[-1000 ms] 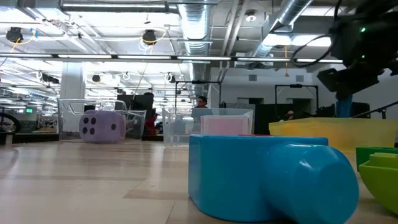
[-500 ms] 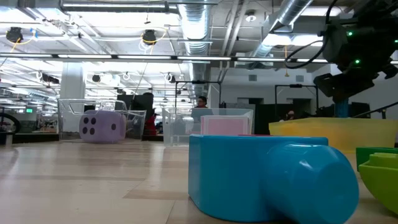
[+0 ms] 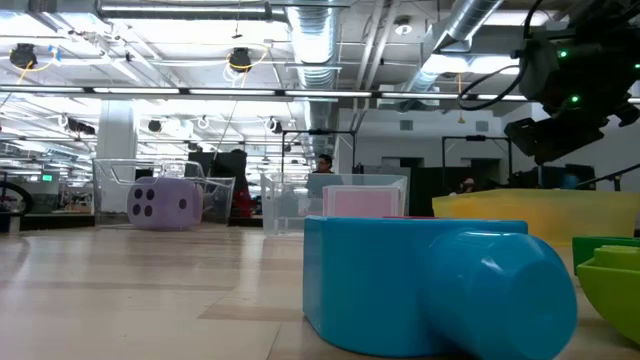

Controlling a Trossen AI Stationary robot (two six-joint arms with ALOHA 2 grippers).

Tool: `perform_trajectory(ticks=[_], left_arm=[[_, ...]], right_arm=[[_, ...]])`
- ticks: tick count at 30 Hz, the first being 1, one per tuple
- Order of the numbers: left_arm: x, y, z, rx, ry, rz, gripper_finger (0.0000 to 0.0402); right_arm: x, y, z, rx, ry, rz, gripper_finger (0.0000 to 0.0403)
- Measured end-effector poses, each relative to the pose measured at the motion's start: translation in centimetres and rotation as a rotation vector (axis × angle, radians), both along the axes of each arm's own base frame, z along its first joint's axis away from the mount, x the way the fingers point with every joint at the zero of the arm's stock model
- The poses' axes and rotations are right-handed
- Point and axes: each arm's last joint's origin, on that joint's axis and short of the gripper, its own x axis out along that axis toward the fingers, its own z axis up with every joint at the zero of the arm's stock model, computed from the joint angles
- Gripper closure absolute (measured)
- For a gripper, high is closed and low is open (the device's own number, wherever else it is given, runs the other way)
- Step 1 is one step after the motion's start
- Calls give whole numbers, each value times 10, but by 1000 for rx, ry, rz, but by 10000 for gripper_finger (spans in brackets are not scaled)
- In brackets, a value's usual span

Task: Pick & Place Toys
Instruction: Put the blue game piece into the yellow bin, then put the red game piece into the yellow bin

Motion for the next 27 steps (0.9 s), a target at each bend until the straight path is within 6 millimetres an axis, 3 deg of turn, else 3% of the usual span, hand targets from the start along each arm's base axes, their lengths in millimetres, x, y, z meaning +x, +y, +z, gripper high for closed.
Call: perform_trajectory(ticks=[14,27], left_arm=[[0,0,0,0,1,0,256],[0,0,0,1,3,0,256]], right_arm=[[0,3,1,3,0,20,255],[12,21,26,4,-44,159,233]])
